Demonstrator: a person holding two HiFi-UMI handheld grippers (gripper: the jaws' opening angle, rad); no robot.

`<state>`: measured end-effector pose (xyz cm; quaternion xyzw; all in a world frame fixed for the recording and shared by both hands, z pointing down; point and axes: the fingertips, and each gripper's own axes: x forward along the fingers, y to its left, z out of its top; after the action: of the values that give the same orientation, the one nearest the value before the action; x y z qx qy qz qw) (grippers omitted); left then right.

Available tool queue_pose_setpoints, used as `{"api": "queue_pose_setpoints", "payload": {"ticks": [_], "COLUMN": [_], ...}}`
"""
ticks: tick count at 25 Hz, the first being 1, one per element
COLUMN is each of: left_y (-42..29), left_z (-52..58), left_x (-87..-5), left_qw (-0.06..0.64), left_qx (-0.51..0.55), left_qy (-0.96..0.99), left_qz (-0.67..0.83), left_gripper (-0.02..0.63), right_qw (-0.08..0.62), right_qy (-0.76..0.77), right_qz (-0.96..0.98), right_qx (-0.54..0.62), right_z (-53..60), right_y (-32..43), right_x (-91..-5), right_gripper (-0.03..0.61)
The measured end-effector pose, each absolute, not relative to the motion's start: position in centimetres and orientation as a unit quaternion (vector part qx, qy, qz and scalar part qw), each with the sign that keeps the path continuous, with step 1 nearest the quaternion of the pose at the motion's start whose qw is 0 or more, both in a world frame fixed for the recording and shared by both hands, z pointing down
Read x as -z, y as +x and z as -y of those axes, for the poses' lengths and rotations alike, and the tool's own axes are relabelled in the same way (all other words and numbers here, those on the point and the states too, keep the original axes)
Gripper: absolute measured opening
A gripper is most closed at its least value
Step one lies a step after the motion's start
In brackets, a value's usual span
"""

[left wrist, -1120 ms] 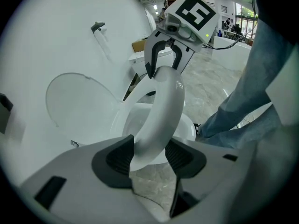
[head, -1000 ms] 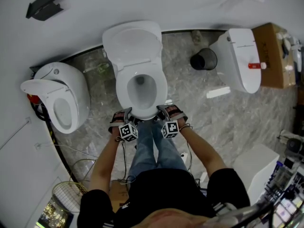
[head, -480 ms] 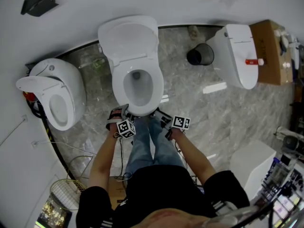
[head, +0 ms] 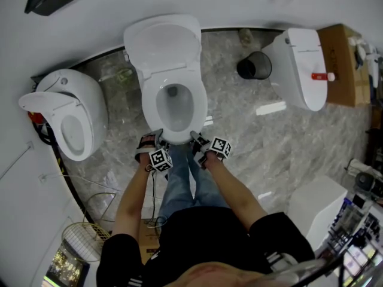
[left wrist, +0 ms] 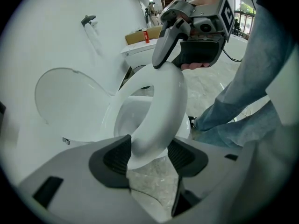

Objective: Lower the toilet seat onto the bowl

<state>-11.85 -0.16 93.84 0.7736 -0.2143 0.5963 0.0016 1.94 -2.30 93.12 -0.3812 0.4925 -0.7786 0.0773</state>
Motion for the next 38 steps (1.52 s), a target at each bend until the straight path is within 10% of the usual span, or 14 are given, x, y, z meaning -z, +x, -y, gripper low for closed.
{"api": "queue_pose_setpoints", "payload": {"ticks": [6,16,19,22,38], "left_y": [-13.7,-15.3,-14.8,-14.3,-13.7], "left_z": [-1.0,-3.2,-1.4,-0.9,-4.1], "left_x": [-93.0,-94.0,-93.8,-94.6,-100.6], "left_qw": [0.103,0.699,0.729,0.729,0.742], "left_qx": [-0.571,-0.02,0.124,0.143,0.002], "left_qy": [0.757,0.537,0.476,0.458,0.425], "left_qz": [0.3,0.473,0.475,0.488,0.518], "left_gripper": [0.247,0.295,0.291,0.147,0.158], "right_qw": [0.078,0.066,0.063,0.055,-0.08], "right_qy": [-0.375,-0.39,-0.39,-0.396,-0.473], "right_qz": [-0.482,-0.475,-0.471,-0.468,-0.405], "right_qx": [0.788,0.786,0.789,0.788,0.778], "right_z": [1.9,1.4,1.1,0.9,-2.4], "right_y": [2.1,2.4,2.2,2.3,3.3], "right_x": [-93.7,-94.7,-95.1,-95.7,-101.9], "right_gripper": [0.14,0.14,0.14,0.14,0.195]}}
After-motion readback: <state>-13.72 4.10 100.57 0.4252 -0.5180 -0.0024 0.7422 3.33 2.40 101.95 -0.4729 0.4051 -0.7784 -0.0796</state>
